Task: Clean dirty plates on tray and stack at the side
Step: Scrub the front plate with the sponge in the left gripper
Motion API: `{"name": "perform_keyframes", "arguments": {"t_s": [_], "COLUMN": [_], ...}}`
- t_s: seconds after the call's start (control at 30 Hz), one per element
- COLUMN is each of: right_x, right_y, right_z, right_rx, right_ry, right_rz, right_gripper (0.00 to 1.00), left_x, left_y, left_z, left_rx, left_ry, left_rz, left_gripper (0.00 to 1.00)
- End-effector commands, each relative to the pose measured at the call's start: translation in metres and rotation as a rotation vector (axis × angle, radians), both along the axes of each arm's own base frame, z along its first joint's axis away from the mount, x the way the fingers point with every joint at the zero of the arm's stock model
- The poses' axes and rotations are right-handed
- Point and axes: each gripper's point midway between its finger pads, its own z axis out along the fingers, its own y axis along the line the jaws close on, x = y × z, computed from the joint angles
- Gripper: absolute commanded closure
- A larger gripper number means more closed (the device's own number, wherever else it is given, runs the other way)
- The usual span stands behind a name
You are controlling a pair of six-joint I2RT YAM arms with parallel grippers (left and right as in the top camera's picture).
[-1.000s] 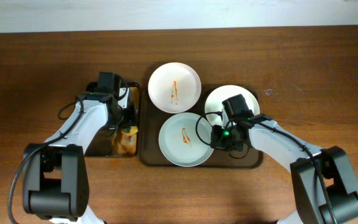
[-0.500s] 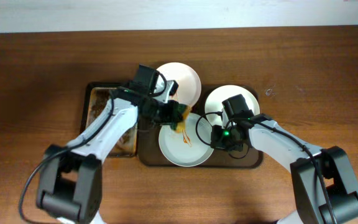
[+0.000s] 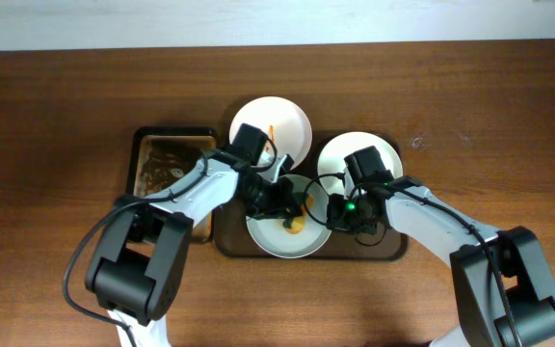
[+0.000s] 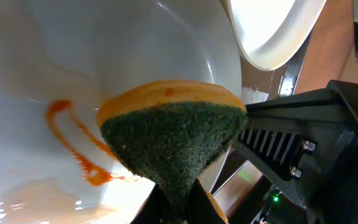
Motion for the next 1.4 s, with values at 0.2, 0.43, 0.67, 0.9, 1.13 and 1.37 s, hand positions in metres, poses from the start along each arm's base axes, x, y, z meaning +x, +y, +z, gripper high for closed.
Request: {"name": "perform_keyframes", "arguments": {"t_s": [0.2, 0.43, 0.67, 0.9, 1.13, 1.37], "right_x": [-0.001, -0.002, -0.002, -0.004, -0.004, -0.004], "right_y": [0.001, 0.0, 0.0, 0.0, 0.0, 0.0], "right_z": [-0.001, -0.002, -0.002, -0.002, -0.002, -0.002], "right_rx": [-0.011, -0.013, -0.014, -0.015, -0.015, -0.016], "right_ry": [0.004, 0.01, 0.011, 0.017, 0.017, 0.018], "right_rz": [0.008, 0.008, 0.008, 0.008, 0.008, 0.008], "right_gripper": [0.96, 0.95, 0.96, 0.96, 0.95, 0.96], "left_x": [0.01, 0.024, -0.038, 0.029, -0.005, 0.064], "left_y": [0.05, 0.073, 0.017, 0.047, 0.088, 0.113], "left_z": [-0.06, -0.053, -0.018, -0.025, -0.034, 0.052], "left_rx": [0.449, 0.497, 0.322, 0.525, 0.623, 0.702], "left_ry": [-0.051, -0.073, 0.084, -0.257, -0.057, -0.417], "left_rz": [0.257, 0.317, 0.137, 0.28, 0.262, 0.363], "left_gripper": [1.0, 1.0, 1.0, 1.0, 1.0, 1.0]}}
